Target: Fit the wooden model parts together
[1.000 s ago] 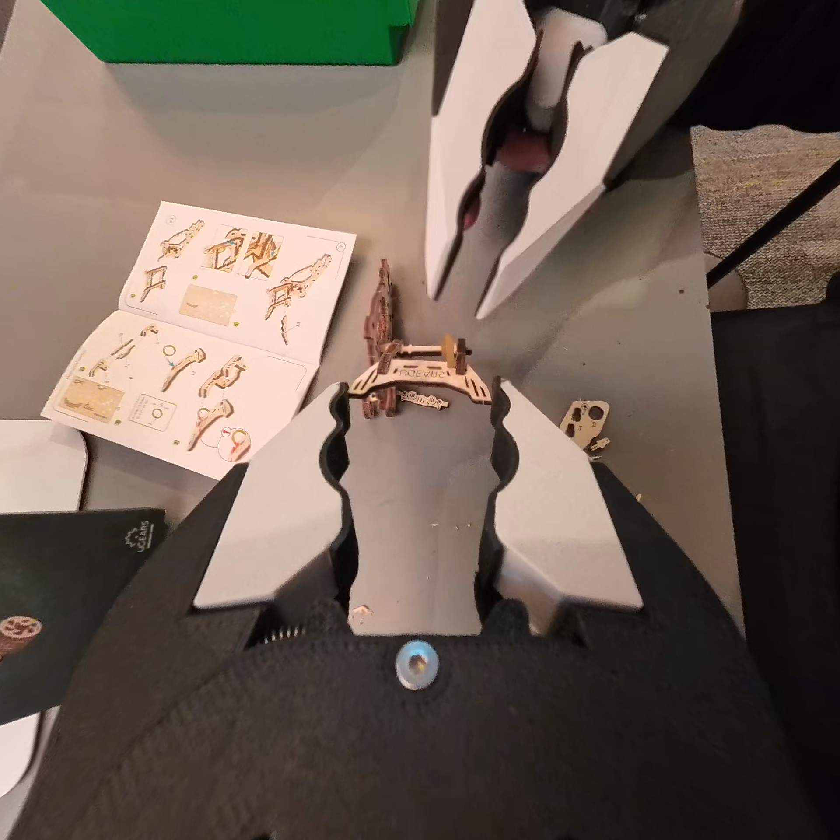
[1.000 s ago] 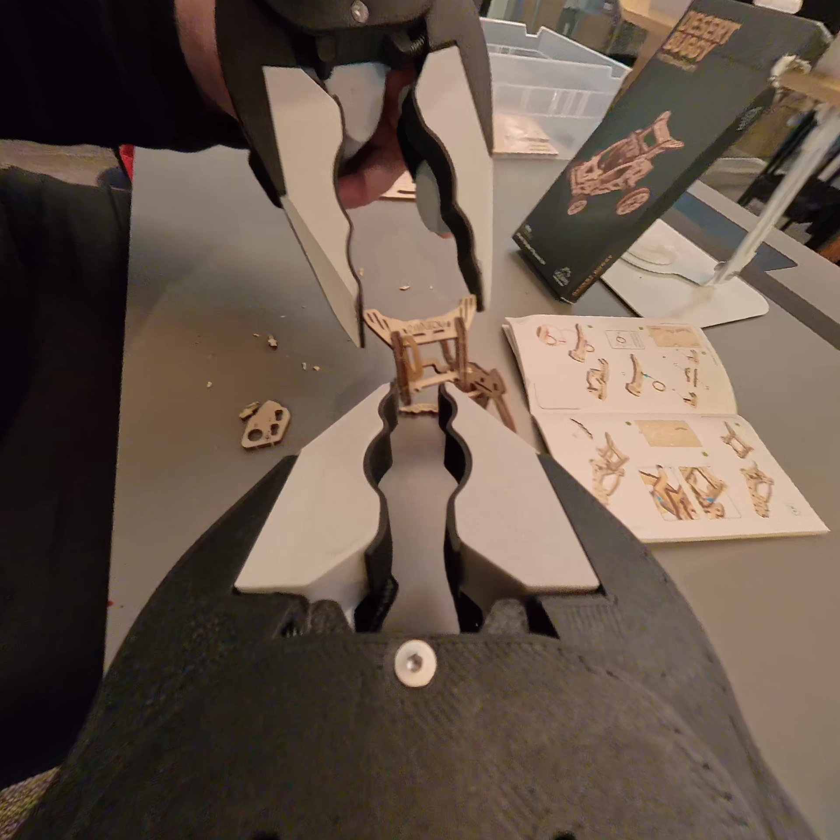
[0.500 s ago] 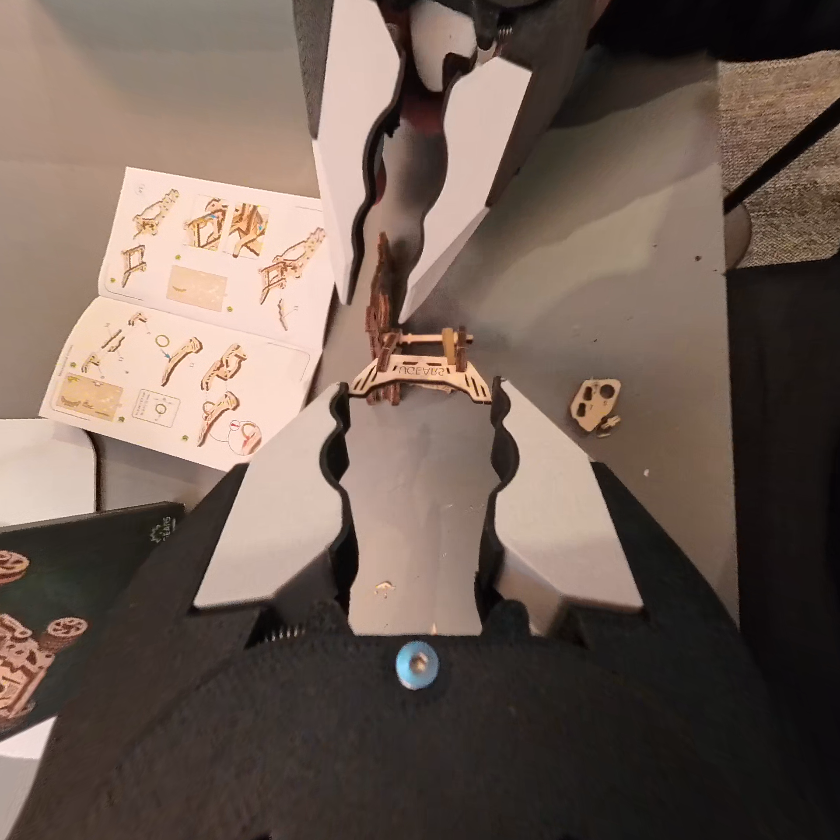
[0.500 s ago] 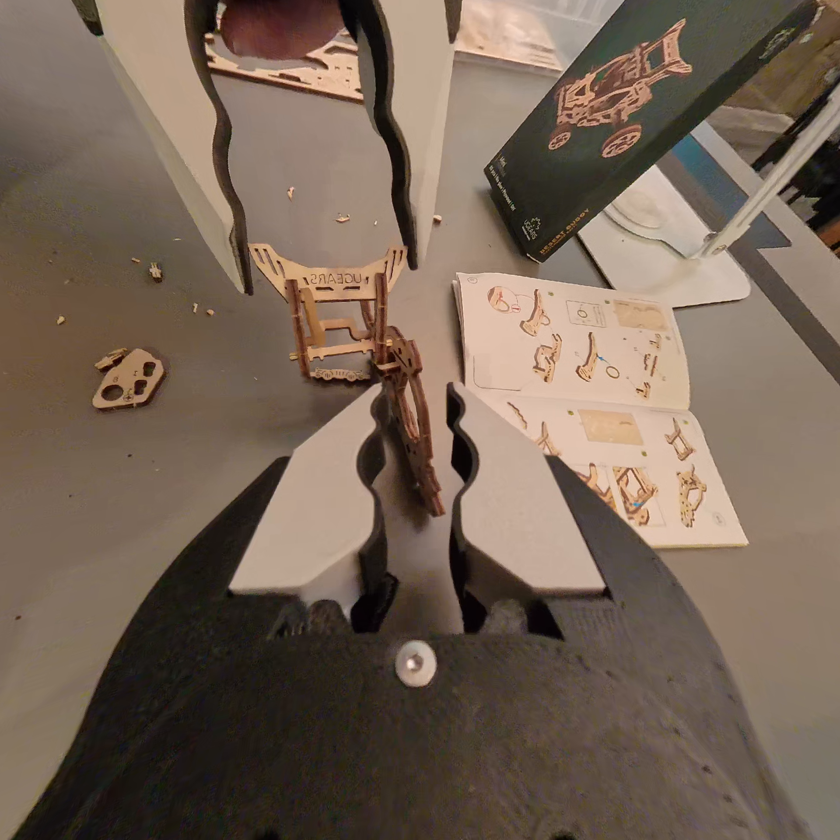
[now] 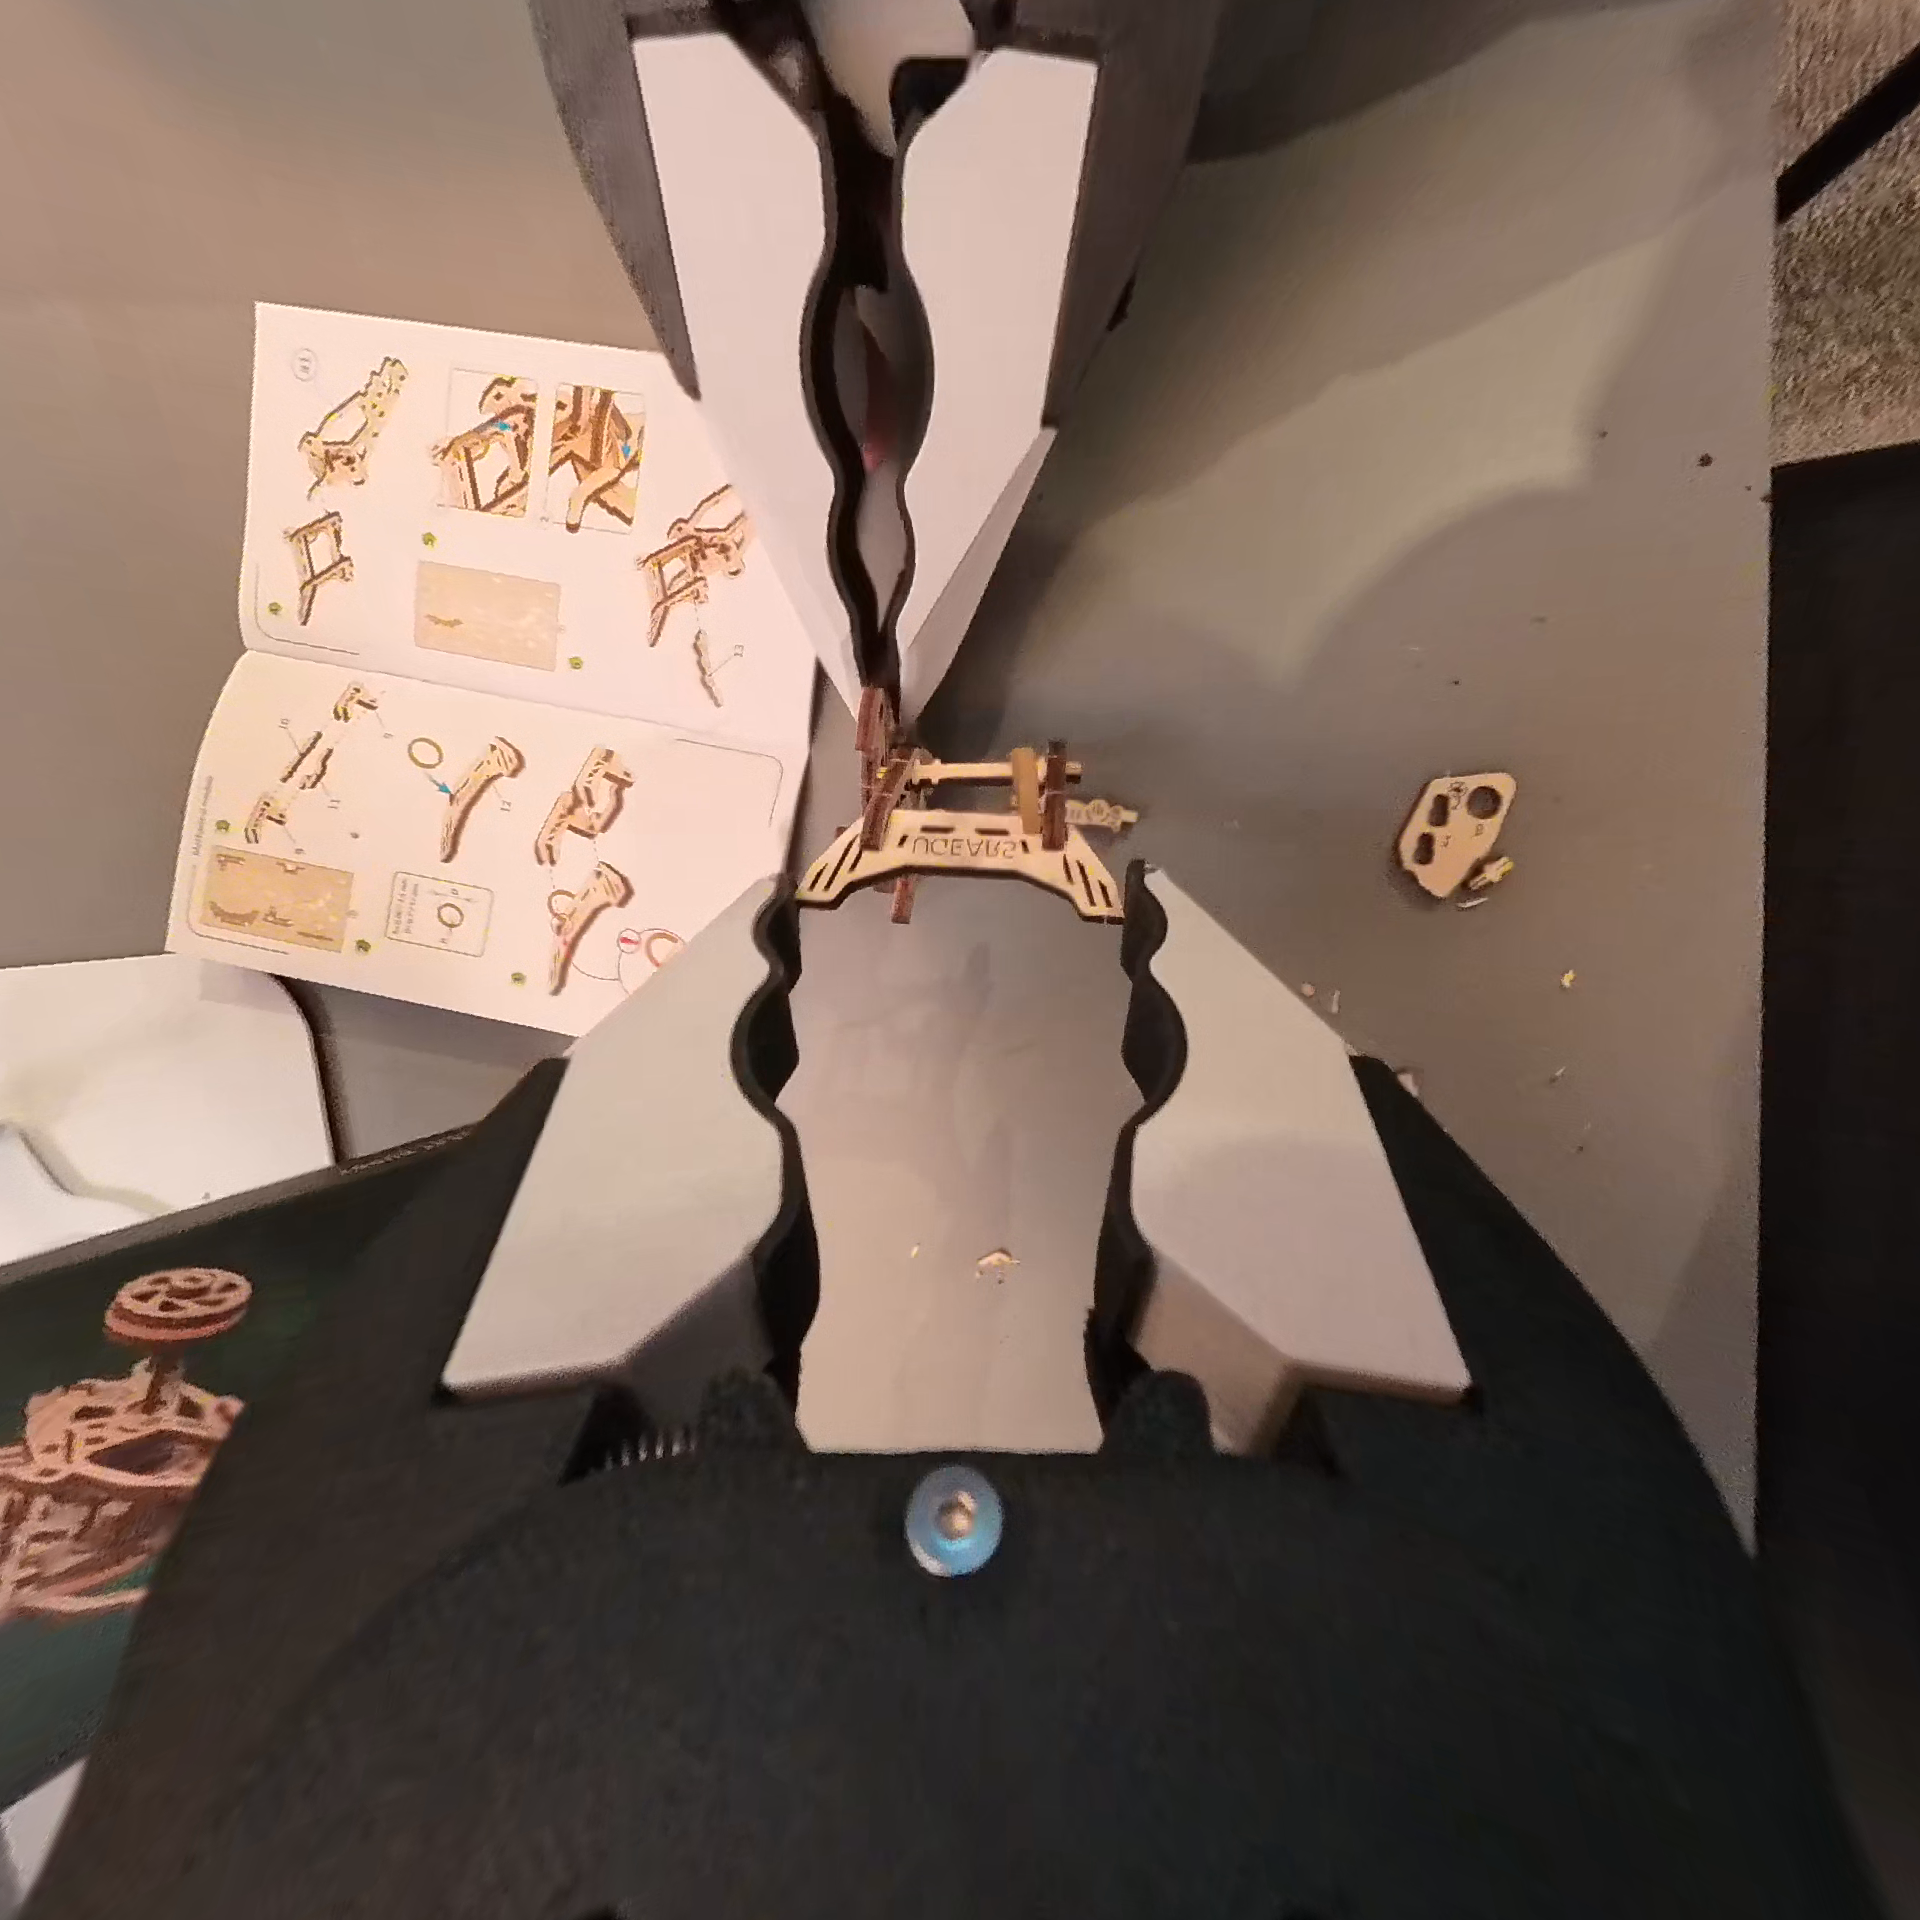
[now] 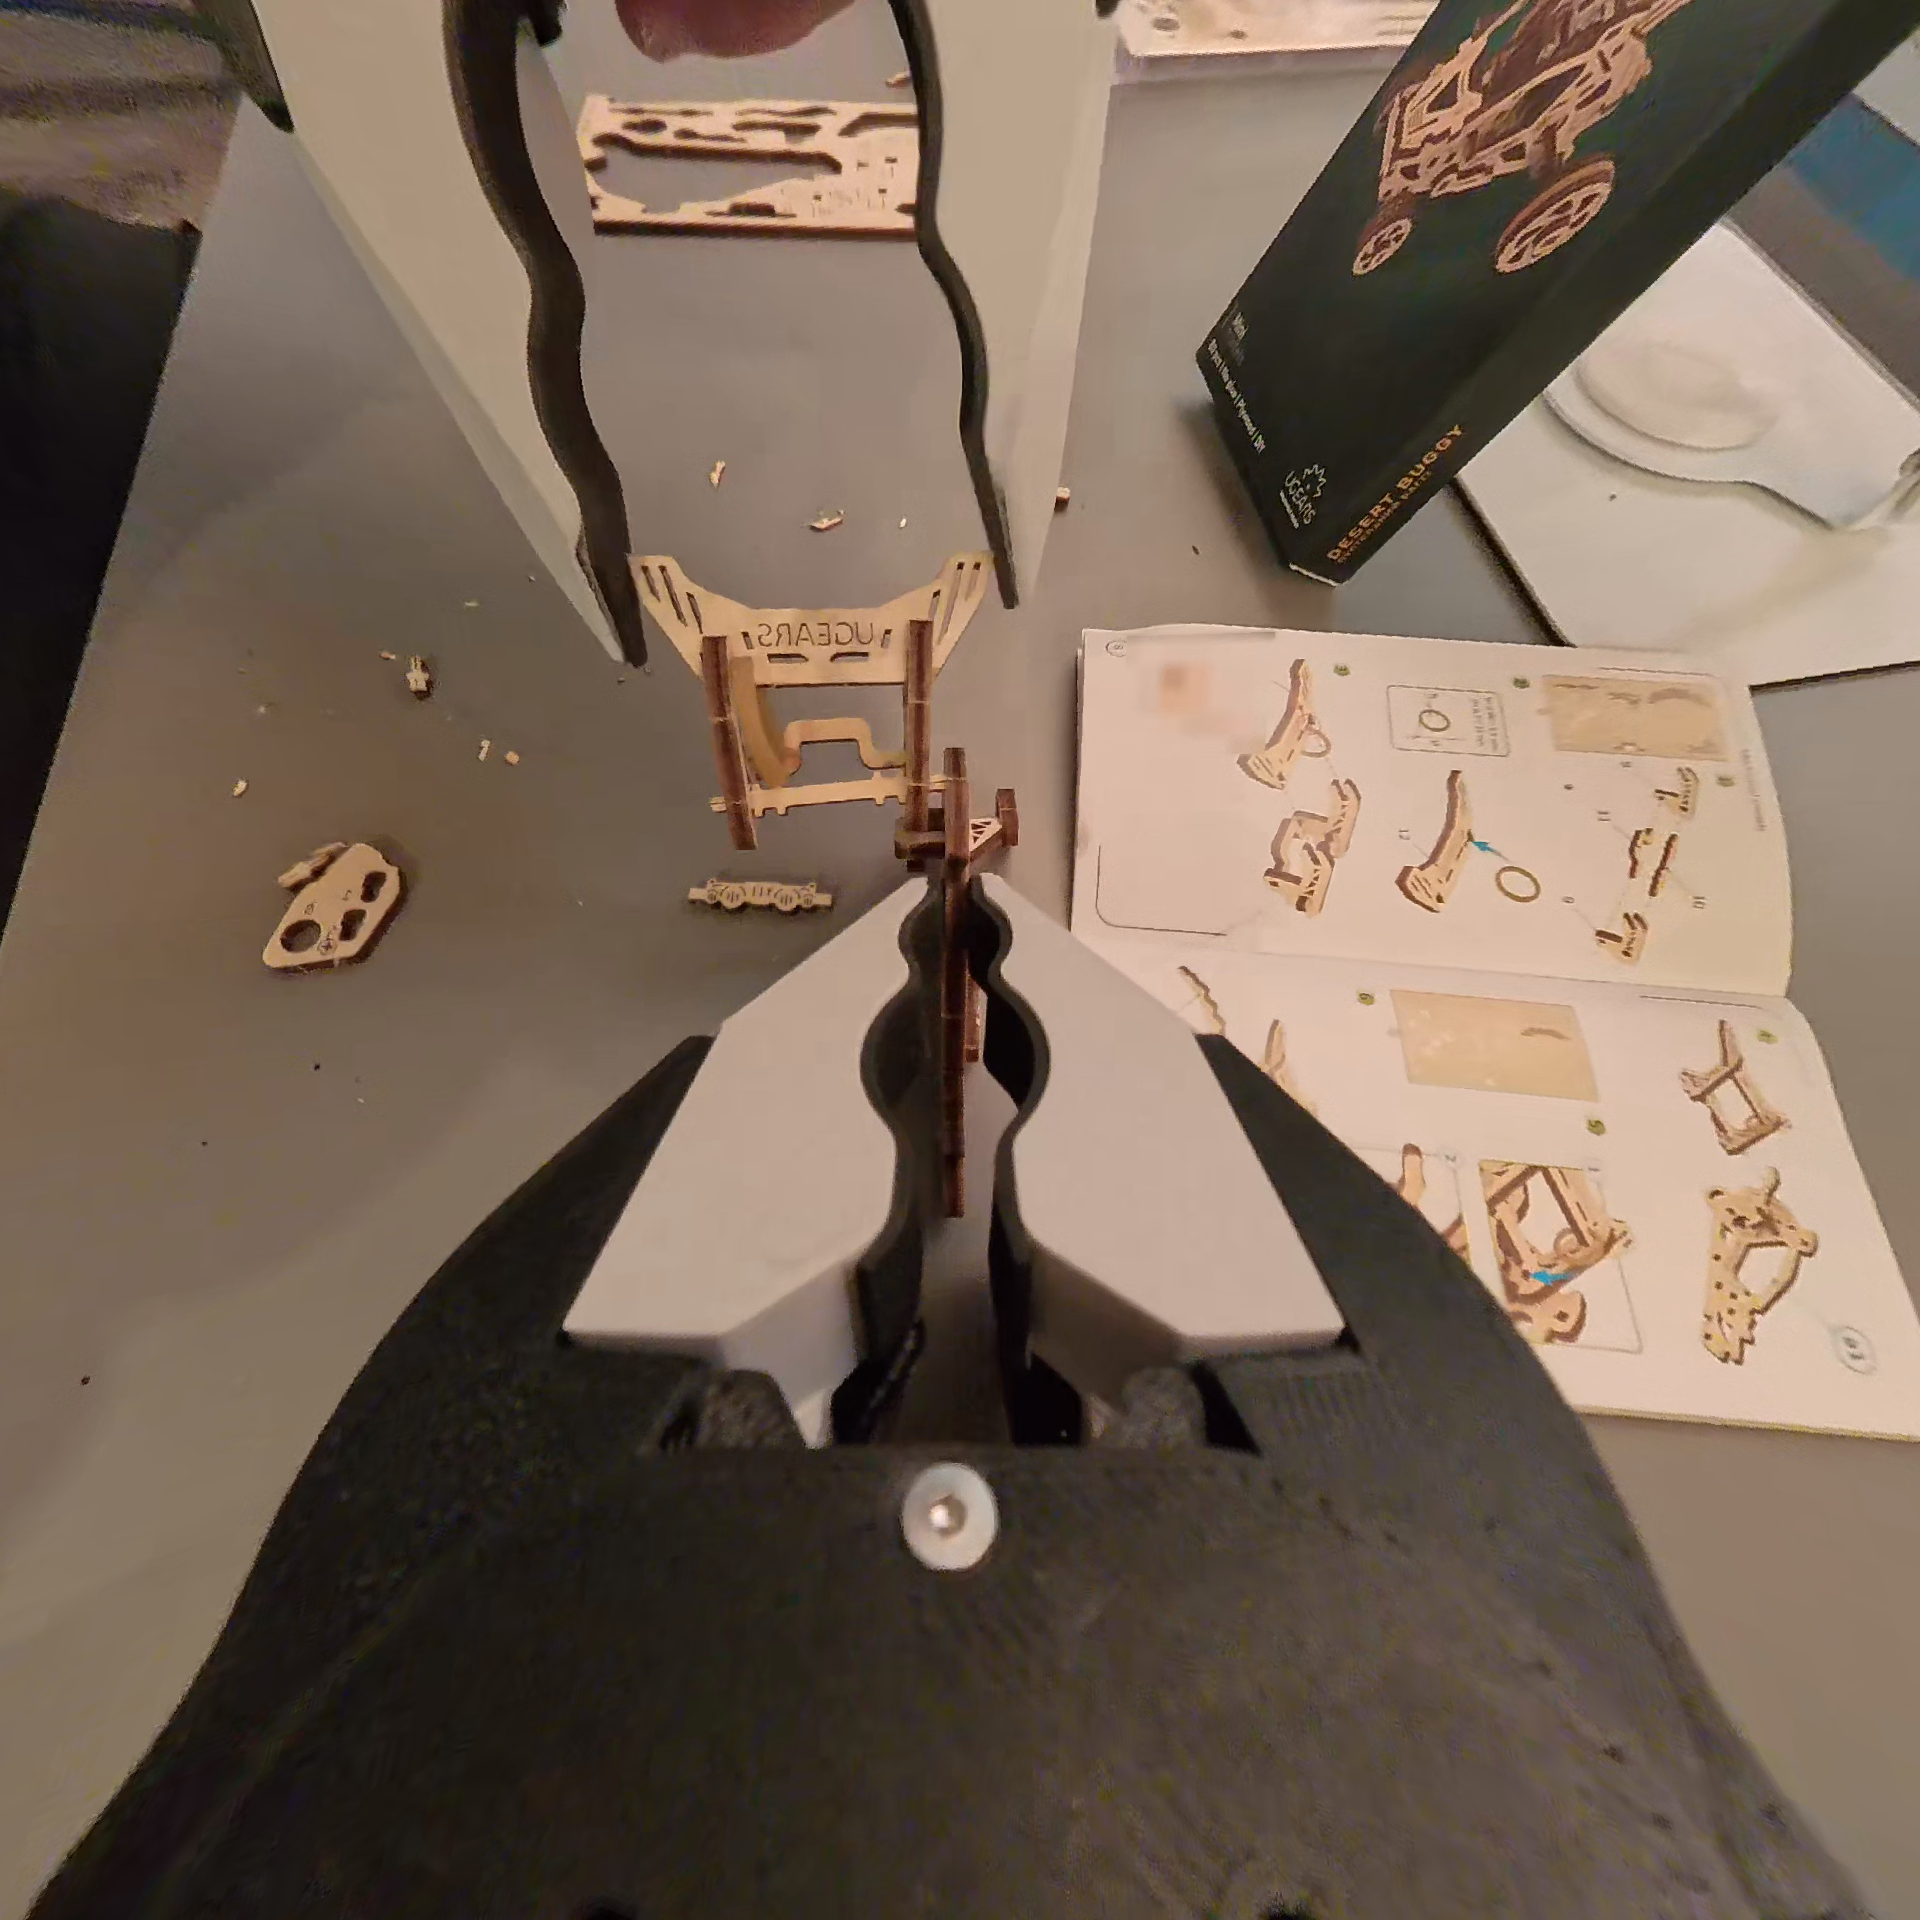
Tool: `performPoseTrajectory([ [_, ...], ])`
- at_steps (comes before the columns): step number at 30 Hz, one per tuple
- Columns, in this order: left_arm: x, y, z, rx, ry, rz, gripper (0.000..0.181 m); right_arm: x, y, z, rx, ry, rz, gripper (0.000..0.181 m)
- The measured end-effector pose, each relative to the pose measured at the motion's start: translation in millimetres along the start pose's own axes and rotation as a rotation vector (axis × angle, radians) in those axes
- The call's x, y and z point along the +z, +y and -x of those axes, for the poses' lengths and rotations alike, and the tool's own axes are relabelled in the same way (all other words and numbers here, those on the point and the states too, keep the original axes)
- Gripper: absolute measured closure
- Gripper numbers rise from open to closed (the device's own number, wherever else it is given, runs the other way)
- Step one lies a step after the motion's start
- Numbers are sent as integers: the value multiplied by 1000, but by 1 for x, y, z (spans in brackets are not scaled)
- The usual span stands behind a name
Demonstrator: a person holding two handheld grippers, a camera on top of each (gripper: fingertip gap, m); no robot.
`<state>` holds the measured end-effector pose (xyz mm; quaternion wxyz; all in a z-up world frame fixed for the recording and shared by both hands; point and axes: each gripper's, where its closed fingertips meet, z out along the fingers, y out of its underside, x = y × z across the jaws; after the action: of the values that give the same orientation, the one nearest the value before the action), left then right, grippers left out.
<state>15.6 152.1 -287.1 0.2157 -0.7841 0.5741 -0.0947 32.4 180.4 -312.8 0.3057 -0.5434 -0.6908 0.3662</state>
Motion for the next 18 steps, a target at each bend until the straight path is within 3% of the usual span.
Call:
performPoseTrajectory([
  [18, 1, 0, 1, 108, -7, 127, 121, 0, -2, -2, -31, 8, -19, 181],
])
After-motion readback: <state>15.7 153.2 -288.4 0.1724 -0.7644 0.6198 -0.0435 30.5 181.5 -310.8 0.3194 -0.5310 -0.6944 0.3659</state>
